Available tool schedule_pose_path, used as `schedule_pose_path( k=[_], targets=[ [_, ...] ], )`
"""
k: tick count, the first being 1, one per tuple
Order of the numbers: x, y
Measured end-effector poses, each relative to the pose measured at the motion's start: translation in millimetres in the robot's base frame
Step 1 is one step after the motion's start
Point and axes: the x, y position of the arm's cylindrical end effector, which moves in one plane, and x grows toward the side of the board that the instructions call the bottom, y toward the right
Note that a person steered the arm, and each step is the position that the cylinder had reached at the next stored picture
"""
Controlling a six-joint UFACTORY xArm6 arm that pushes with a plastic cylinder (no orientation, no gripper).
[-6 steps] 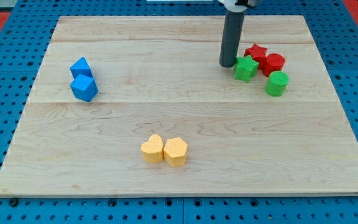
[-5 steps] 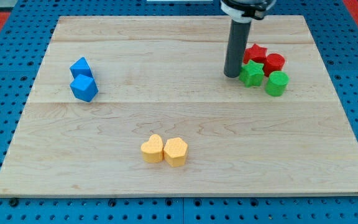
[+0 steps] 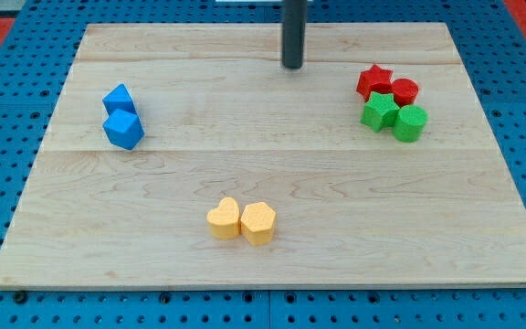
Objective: Separate the red blocks from the green blocks
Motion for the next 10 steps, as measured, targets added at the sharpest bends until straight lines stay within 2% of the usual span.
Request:
schedule_pose_path(
  k=[1,2,3,4,6,10],
  targets=[
    [-34.3,142.9],
    [22.7,239.1],
    [98.7,258.8],
    [118.1,219.5],
    [132.2,194.3],
    [74.9,52.7]
  ],
)
